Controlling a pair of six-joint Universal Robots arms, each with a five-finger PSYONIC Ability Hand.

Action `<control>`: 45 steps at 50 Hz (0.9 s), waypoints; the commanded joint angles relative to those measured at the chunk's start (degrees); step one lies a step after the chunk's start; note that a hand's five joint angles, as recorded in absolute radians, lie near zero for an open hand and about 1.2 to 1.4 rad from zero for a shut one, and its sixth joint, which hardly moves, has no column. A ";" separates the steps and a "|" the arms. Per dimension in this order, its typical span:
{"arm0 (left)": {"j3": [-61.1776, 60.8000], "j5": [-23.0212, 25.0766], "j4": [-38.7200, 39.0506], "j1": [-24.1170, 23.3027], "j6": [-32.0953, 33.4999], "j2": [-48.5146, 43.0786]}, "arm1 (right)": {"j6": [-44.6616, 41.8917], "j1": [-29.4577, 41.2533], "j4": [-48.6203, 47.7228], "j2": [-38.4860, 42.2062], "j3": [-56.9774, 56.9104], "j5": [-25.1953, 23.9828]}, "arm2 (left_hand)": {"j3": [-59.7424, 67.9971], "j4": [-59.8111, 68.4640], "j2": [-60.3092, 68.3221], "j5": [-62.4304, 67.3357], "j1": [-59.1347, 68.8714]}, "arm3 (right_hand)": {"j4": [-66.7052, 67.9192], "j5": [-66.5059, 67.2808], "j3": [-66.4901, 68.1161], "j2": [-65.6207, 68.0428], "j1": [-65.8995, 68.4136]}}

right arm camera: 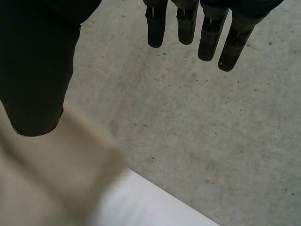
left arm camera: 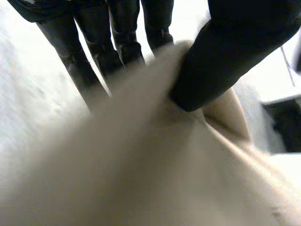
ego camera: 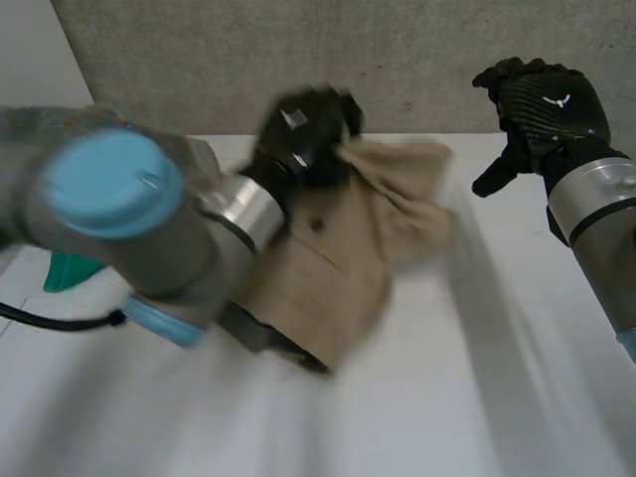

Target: Fold the laundry.

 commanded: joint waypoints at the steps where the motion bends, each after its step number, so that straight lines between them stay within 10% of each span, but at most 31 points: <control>1: 0.76 -0.07 -2.47 -2.28 7.85 -6.37 | -0.07 -0.91 0.00 0.00 -0.09 -0.22 | -5.43 -6.04 -5.81 -3.83 -2.59 | -3.55 -3.29 -2.19 -1.38 -2.09; 5: -0.12 -0.42 -4.14 -2.19 8.47 -4.71 | -0.07 -1.09 0.00 0.00 -0.35 -0.31 | -55.56 -56.17 -55.93 -53.95 -52.71 | -3.55 -3.29 -2.19 -1.38 -2.09; 17: -13.81 -1.82 -17.22 6.32 8.30 10.41 | -1.38 -0.91 0.61 0.00 -0.70 -0.39 | -55.13 -55.74 -55.51 -53.53 -52.29 | -3.55 -3.29 -2.19 -1.38 -2.09; 31: -19.55 -3.06 -22.34 6.07 6.63 6.91 | -4.03 0.06 0.53 0.88 0.26 -0.39 | -54.80 -55.41 -55.18 -53.20 -51.96 | -3.55 -3.29 -2.19 -1.38 -2.09; 35: -16.91 -3.06 -22.34 5.81 6.45 2.95 | -4.03 0.06 0.61 0.88 0.44 -0.31 | -40.90 -41.51 -41.28 -39.30 -38.06 | -3.55 -3.29 -2.19 -1.38 -2.09; 39: -13.83 -3.76 -22.07 6.16 6.36 -0.04 | -4.03 0.06 0.61 0.80 0.44 -0.31 | 7.84 7.23 7.46 9.44 10.68 | -3.55 -3.29 -2.19 -1.38 -2.09; 45: -7.60 -11.31 -18.83 9.58 7.33 1.79 | -4.03 -0.03 0.53 0.71 0.26 -0.31 | 11.79 11.18 11.42 13.40 14.63 | -3.55 -3.29 -2.19 -1.38 -2.09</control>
